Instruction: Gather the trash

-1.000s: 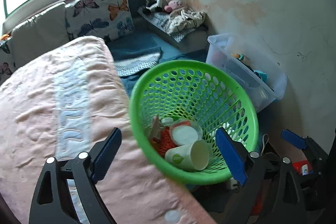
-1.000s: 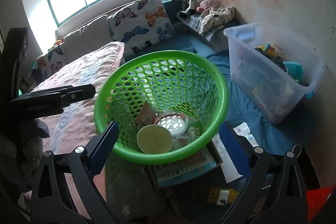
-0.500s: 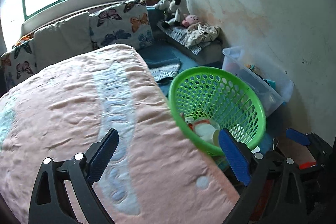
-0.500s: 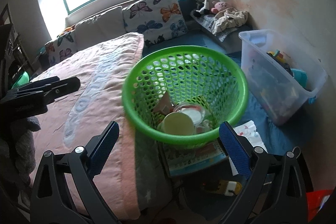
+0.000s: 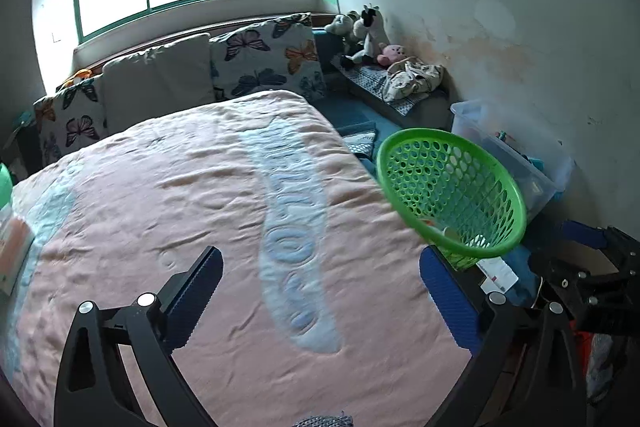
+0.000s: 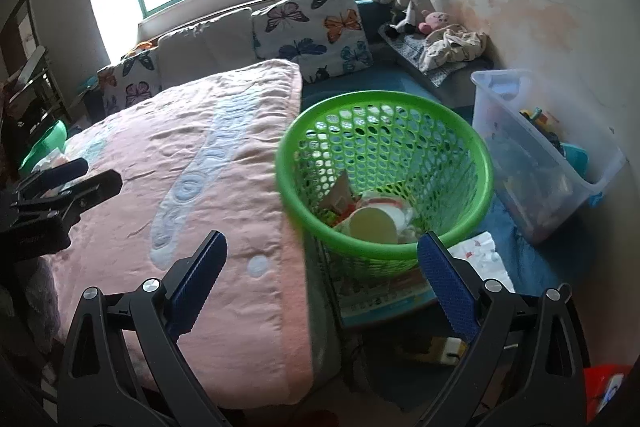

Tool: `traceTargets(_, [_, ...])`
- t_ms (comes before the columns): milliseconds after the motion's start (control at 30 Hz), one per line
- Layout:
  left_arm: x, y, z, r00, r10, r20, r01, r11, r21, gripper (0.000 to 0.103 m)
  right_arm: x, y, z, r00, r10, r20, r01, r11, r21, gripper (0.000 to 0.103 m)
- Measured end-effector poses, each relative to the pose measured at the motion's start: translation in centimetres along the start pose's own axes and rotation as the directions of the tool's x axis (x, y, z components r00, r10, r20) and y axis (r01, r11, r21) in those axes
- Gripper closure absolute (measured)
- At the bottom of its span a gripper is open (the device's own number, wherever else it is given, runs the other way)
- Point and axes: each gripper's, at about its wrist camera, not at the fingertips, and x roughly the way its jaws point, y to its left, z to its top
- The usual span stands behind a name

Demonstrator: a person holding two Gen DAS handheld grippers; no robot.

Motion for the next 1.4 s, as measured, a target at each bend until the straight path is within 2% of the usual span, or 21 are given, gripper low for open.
traceTargets(333, [-3.2, 3.3, -2.5, 0.998, 0.051, 0.040, -0.049, 0.998, -0.039, 0.007, -0.9, 3.2, -0.5, 0.999, 0.037, 0.006, -0.037, 0.999, -0.016, 0.007])
traceTargets(600, [-5.3, 4.3, -3.9, 0.994, 0.084, 0.072, -0.080, 0.995, -0.054, 0.007, -1.5, 4.2, -0.8, 0.999, 0.051, 0.012, -0.051, 0.999, -0.020, 0.006])
traceTargets(1400, [-6.8, 5.2, -5.9, 0.987, 0.138, 0.083, -0.132, 0.988, -0.077, 0.007, -1.4, 5.4, -0.9, 0.997, 0.071, 0.008, -0.071, 0.997, -0.029, 0.005])
